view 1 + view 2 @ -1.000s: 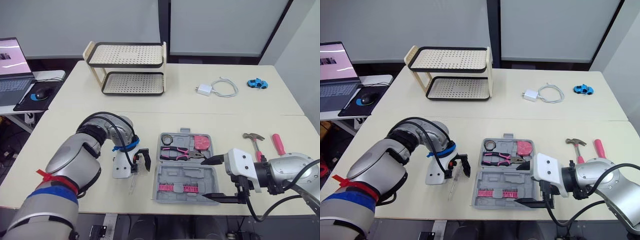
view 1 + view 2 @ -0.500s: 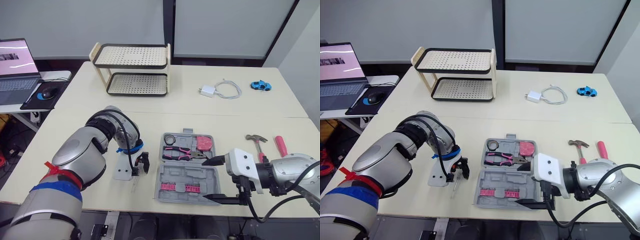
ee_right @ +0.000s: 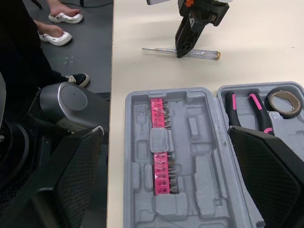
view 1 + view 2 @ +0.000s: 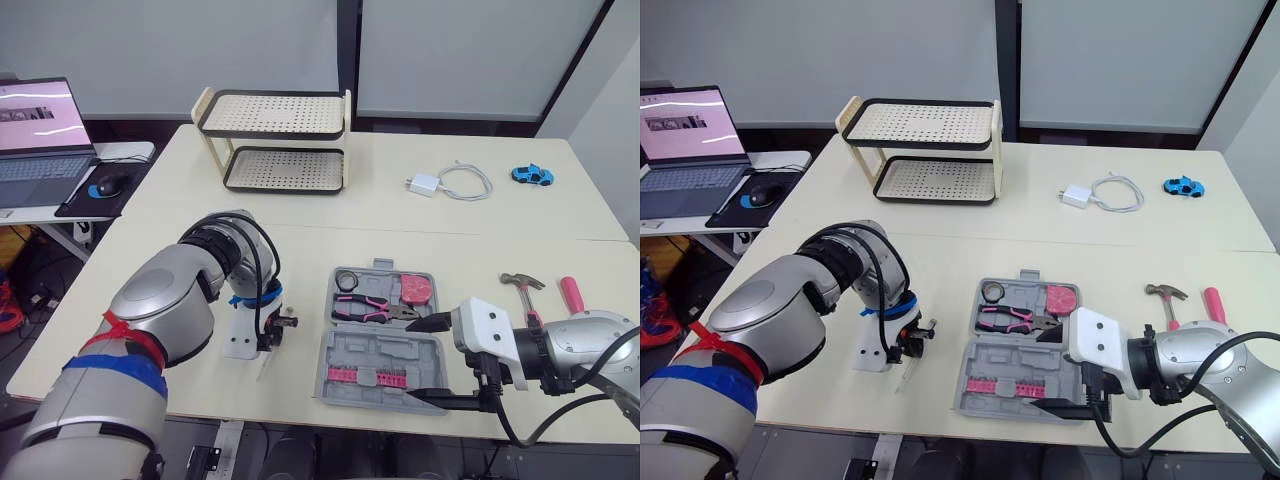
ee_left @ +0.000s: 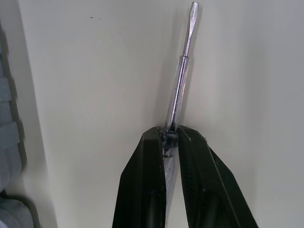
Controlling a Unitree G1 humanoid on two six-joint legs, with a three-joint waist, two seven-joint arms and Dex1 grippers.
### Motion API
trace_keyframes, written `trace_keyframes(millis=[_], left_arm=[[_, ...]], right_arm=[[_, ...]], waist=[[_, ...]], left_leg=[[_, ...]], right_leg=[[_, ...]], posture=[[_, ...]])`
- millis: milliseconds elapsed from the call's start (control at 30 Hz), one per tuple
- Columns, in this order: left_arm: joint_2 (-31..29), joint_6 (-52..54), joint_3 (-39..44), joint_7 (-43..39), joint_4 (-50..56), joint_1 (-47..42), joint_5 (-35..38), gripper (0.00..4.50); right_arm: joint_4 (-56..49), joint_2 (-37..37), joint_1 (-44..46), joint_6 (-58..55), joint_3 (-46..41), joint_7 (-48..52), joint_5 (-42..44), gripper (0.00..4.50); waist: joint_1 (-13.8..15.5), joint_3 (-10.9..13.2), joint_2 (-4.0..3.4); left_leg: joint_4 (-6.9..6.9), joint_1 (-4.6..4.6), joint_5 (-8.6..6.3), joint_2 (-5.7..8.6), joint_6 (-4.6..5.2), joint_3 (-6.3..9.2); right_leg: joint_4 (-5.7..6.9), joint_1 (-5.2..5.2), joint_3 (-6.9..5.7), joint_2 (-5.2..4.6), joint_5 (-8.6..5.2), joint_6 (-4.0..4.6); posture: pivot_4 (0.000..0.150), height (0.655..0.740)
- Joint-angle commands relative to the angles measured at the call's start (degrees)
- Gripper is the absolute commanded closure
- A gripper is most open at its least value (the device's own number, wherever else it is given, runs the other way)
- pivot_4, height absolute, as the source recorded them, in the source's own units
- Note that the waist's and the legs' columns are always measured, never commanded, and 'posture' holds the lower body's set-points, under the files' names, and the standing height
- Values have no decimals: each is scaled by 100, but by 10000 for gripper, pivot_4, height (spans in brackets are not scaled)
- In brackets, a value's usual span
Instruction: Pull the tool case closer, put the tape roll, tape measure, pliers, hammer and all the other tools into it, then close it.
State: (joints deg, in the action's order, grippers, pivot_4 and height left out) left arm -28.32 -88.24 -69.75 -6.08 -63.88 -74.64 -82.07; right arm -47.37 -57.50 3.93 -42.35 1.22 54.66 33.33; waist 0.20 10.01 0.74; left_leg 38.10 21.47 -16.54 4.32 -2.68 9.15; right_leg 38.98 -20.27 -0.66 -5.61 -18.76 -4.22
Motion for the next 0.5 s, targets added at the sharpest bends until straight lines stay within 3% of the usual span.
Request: trace_keyframes(millis=[33,233,500], left_arm=[[-66,-259,30,-21,-73,-113,212,43859],[-351,-426,104,-685,-420,-379,972,43859],[-466,-426,558,-2119,-1112,-484,2450,43859]], right_arm=[[-162,-19,86,69,-58,17,94,0],[-127,32,201,73,86,23,76,0],[-146,92,290,65,251,-49,42,0]], waist=[[-9,6,12],[-45,34,74],[-66,30,82]], left_leg=[[0,3,2,0,-3,0],[8,46,8,-1,-12,2],[11,65,8,0,-12,1]], right_leg=[[0,-2,0,0,0,-1],[6,-46,-4,0,2,0],[12,-71,-3,0,3,-1]], posture=[[1500,7318],[1500,7318],[1500,7318]])
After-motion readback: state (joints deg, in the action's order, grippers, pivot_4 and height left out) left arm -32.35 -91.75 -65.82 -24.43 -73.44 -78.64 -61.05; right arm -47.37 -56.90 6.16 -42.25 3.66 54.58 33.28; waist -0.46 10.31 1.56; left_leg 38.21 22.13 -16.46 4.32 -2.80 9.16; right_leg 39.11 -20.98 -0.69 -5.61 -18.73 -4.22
